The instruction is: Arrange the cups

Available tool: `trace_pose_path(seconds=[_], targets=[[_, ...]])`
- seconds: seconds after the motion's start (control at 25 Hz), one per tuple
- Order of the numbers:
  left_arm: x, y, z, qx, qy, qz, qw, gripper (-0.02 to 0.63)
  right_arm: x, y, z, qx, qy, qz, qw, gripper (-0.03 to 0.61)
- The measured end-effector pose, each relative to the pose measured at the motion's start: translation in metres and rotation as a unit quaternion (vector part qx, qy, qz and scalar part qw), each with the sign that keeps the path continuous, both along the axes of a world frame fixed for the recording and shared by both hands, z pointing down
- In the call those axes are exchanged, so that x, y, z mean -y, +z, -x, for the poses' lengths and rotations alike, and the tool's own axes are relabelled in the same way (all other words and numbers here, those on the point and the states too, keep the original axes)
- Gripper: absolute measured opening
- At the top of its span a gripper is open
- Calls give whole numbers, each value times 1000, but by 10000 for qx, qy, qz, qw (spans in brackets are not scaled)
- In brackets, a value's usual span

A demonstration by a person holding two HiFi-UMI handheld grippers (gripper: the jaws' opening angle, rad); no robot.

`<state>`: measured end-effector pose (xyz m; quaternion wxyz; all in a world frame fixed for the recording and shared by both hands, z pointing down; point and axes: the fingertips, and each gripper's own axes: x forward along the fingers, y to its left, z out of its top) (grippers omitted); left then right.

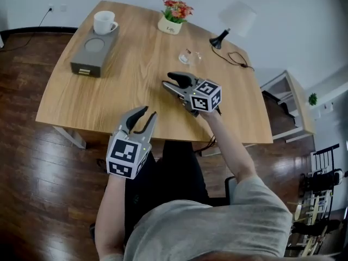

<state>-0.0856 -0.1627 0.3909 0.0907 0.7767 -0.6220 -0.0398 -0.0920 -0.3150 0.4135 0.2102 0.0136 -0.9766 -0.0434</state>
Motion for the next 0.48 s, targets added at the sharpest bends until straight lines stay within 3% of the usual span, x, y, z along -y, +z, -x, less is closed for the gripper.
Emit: trace_pose_path(seconds=[0.12, 0.32, 0.48], targets=[[-1, 2, -1, 237, -73, 65, 9997, 97, 17, 11, -54, -151, 342, -125, 9992, 167], [4, 10, -7, 560, -195, 147, 9981, 98, 61, 8, -106, 140, 1025, 84, 9946, 167], [5, 14, -5, 878, -58, 220, 9959, 97, 105, 1, -126, 474, 1978, -36, 9791, 169]])
